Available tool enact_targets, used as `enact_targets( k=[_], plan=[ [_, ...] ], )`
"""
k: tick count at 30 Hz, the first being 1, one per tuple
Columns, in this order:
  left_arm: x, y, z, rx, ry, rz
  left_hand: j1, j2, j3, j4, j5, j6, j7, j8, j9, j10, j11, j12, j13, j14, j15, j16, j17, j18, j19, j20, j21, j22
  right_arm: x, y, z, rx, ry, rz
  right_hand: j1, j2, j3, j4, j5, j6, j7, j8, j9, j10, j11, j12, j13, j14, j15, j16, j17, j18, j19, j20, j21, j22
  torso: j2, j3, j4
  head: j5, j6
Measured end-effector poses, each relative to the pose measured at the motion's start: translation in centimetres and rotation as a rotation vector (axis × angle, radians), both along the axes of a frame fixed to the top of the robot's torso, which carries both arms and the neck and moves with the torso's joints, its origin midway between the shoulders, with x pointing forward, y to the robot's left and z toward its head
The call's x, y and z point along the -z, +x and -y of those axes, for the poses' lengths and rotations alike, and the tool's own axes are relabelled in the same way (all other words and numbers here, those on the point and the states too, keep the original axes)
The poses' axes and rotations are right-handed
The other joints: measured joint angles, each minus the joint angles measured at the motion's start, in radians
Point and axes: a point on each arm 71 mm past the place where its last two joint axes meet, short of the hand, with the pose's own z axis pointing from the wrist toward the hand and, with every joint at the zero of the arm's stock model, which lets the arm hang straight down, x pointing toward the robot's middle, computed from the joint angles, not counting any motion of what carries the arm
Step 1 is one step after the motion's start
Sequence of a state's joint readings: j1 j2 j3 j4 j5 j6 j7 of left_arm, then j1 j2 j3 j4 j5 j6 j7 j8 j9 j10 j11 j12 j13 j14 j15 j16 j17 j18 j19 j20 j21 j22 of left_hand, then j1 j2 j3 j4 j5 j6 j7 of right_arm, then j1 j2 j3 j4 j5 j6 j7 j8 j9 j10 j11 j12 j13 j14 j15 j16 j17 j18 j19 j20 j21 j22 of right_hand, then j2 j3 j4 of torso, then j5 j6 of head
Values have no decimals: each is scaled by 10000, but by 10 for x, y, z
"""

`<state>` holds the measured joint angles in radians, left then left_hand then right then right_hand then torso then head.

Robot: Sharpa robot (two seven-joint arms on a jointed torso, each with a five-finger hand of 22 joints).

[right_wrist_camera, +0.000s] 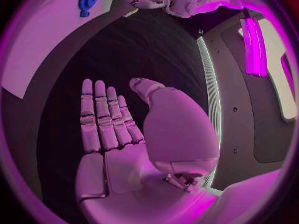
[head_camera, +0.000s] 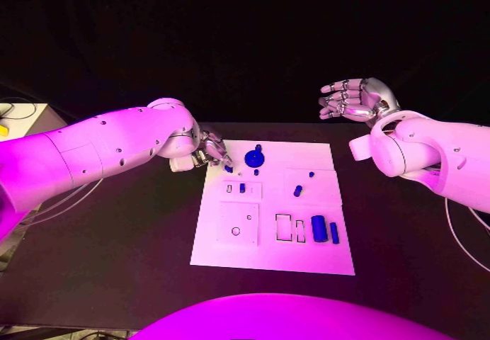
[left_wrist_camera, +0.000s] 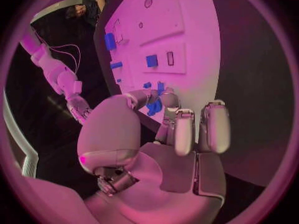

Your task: Assemble the parts on the task board

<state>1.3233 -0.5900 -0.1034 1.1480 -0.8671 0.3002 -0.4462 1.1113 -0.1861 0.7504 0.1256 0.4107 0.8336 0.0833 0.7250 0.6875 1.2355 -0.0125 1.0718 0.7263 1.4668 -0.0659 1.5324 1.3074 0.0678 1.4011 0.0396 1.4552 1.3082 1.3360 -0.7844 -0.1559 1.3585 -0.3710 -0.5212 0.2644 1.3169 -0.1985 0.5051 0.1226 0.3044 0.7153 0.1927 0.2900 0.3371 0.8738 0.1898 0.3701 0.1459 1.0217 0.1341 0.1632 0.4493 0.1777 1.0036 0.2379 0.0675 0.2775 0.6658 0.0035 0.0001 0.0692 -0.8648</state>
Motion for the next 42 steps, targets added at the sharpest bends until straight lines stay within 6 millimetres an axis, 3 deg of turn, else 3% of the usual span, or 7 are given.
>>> enact_targets(
  k=[17,20,42],
  plan=[
    [9,-20,3,138,454,212,-133,-53,-1,-1,206,140,-69,-19,9,127,-54,39,107,1,0,0,0,1,71,1,39,-2,2,-1,3,40,19,-54,1,-1,0,0,0,0,0,-39,-9,-36,35,0,-54,0,0,-55,-34,0,0,0,0,-60,12,7,4,42,-56],
    [11,-22,4,217,603,218,-159,-79,-1,-1,207,140,-69,-32,288,128,-55,39,108,0,0,0,0,0,71,1,39,-2,2,-2,3,48,20,-68,-17,17,0,1,36,0,0,-39,-9,-36,35,0,-64,0,-1,-55,-34,0,0,0,0,-72,8,7,5,53,-55],
    [15,-26,9,664,1133,141,-158,-78,-1,-2,300,142,-70,-75,299,123,-50,39,80,0,1,-1,0,0,70,1,38,-4,5,-3,6,73,70,-157,-120,120,0,1,36,0,0,-38,-7,-35,35,1,-169,36,34,-55,-88,0,0,-1,0,-196,26,-4,-7,88,-55]
  ],
)
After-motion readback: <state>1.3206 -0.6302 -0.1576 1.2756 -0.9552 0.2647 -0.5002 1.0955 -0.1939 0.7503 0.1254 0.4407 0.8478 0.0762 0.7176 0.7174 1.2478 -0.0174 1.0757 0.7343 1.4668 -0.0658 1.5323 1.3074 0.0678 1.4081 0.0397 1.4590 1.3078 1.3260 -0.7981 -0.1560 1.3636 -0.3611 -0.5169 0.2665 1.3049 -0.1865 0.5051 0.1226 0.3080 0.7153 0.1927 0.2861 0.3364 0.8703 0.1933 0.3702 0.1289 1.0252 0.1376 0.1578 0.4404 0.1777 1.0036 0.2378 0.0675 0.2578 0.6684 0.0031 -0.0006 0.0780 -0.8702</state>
